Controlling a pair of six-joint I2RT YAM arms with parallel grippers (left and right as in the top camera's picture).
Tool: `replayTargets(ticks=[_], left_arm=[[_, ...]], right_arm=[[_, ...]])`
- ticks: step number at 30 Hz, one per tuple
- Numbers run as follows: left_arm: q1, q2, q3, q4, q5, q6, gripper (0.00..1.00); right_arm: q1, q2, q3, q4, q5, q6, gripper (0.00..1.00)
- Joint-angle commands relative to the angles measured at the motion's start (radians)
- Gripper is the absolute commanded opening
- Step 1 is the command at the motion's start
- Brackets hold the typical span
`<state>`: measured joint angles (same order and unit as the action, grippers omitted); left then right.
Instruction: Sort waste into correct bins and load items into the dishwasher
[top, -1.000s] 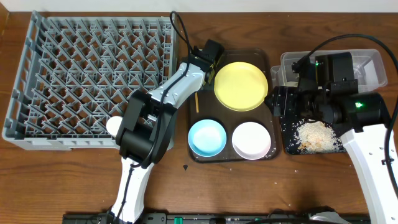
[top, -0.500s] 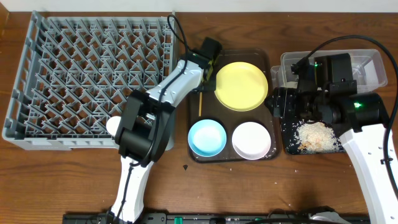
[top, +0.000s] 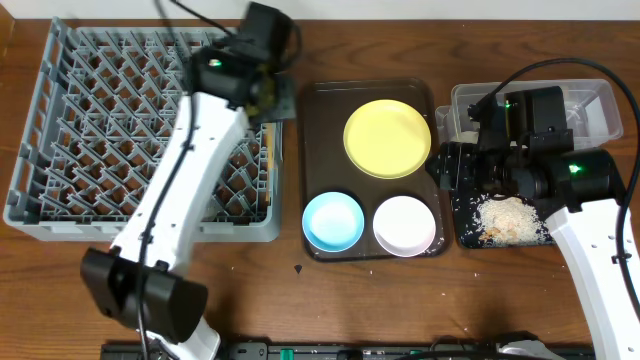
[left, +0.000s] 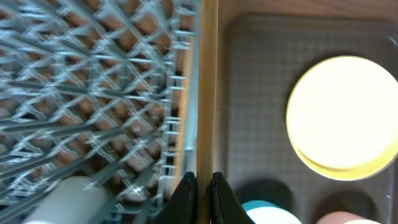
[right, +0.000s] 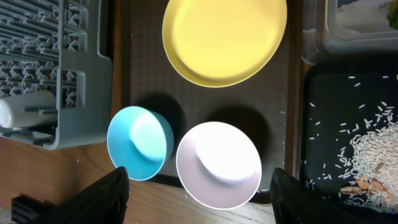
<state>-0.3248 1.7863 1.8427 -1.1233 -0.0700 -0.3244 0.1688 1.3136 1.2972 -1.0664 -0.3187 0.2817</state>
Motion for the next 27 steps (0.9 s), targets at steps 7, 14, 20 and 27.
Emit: replayTargets(ticks=[7,14,20,27], left_arm=[[0.077,0.151,-0.173,0.077,0.029,0.129,0.08],[0.077,0.206,-0.182,0.118,0.029,0.153,0.08],[0.077,0.207,-0.178,0.096,0.029,0.151,0.17],[0.078,0.04,-0.14,0.06,0.029,0.148,0.33]], right_arm=[[0.008,0.002,-0.005,0.01,-0.003,0.01,0.72],[0.008,0.002,-0.005,0.014,-0.003,0.01,0.72],[0.008,0.002,-0.005,0.014,-0.003,0.009,0.72],[0.008,0.002,-0.005,0.019,-0.003,0.002,0.74]])
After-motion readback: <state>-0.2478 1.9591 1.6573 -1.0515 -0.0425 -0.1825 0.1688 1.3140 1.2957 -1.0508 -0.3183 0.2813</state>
